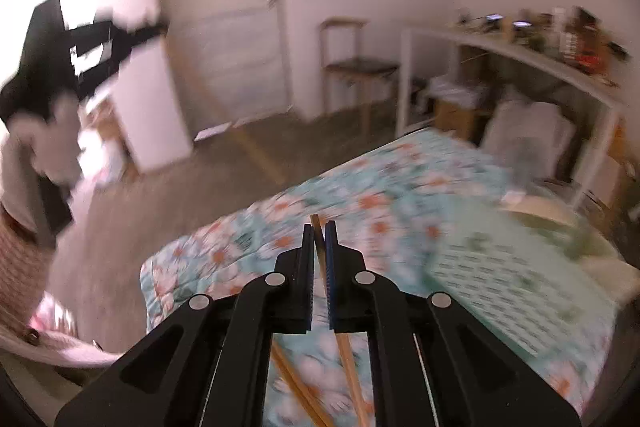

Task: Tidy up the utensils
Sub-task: 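Carry both held chopsticks toward the green holder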

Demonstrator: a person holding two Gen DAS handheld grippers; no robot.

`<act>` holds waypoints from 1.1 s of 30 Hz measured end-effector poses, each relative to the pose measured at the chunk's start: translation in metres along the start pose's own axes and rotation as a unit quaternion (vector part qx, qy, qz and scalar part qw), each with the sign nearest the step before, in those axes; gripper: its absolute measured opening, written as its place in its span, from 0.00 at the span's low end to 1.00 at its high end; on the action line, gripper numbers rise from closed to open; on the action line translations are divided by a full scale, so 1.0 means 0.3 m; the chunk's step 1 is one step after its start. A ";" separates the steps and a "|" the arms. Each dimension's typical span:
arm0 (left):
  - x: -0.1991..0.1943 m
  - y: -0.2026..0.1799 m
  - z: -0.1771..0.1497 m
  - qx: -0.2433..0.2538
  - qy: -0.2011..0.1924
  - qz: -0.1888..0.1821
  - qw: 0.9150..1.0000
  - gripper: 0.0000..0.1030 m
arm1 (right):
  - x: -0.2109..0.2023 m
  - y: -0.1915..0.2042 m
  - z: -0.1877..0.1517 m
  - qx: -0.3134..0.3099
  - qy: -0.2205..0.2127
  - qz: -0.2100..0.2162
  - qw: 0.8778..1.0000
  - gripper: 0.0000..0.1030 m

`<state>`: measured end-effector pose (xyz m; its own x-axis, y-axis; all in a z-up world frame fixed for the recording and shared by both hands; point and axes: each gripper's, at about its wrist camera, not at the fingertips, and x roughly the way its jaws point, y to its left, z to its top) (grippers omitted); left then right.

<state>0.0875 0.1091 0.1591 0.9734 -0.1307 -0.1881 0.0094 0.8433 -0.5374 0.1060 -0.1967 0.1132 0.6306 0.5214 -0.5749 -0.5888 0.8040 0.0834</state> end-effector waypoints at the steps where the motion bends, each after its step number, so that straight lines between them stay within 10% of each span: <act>1: 0.011 -0.010 -0.006 0.001 0.004 -0.006 1.000 0.05 | -0.065 -0.033 -0.001 0.015 -0.017 -0.013 1.000 0.05; 16: 0.063 -0.176 -0.082 0.018 0.050 -0.086 0.995 0.05 | -0.566 -0.266 0.149 0.089 -0.207 -0.094 0.970 0.04; 33: 0.127 -0.413 -0.036 0.045 0.058 -0.208 0.975 0.05 | -0.762 -0.357 0.286 0.102 -0.294 -0.127 0.942 0.03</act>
<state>0.1209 -0.0058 0.2096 0.8489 -0.5247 -0.0639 0.4228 0.7466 -0.5136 0.0682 -0.3776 0.3055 0.9441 0.3256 -0.0512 -0.3105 0.9307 0.1933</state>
